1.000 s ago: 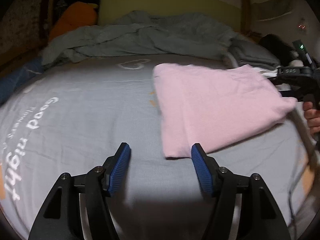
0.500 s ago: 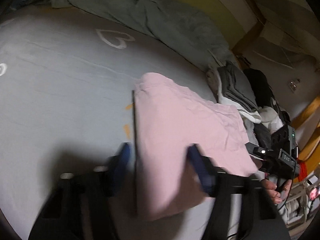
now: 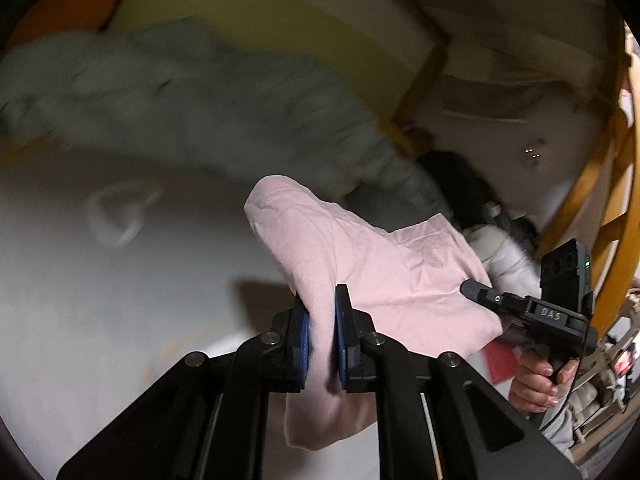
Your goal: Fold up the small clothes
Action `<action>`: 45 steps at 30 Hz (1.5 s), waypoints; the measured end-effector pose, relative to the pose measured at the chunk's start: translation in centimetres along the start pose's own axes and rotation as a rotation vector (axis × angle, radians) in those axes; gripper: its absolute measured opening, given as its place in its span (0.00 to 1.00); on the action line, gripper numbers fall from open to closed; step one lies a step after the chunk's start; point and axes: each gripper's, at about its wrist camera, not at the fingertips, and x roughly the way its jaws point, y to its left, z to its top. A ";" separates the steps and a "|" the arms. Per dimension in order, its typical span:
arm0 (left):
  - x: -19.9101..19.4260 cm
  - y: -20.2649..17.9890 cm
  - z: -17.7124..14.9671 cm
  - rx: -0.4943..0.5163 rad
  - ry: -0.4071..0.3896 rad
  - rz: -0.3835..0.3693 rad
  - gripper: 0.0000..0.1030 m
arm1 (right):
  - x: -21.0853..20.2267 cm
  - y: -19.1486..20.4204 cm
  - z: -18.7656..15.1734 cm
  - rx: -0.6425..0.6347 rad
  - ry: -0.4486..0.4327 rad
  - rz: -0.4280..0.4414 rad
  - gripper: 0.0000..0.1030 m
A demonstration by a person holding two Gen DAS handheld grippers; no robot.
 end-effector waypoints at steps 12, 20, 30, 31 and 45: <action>16.3 -9.1 8.3 0.160 -0.066 -0.131 0.10 | -7.4 -8.7 13.3 -0.080 -0.245 -0.269 0.11; 23.1 -7.3 6.1 0.200 0.007 -0.046 0.12 | -2.3 -15.5 13.3 -0.047 -0.150 -0.375 0.11; 21.7 -6.7 4.1 0.337 -0.044 0.104 0.40 | -1.9 -15.8 11.8 -0.082 -0.197 -0.420 0.48; 20.7 -6.8 3.9 0.355 -0.071 0.130 0.48 | -2.6 -14.8 11.3 -0.118 -0.226 -0.455 0.60; 8.7 -8.5 -2.8 0.443 -0.473 0.275 1.00 | -6.9 -4.3 2.1 -0.212 -0.565 -0.550 0.99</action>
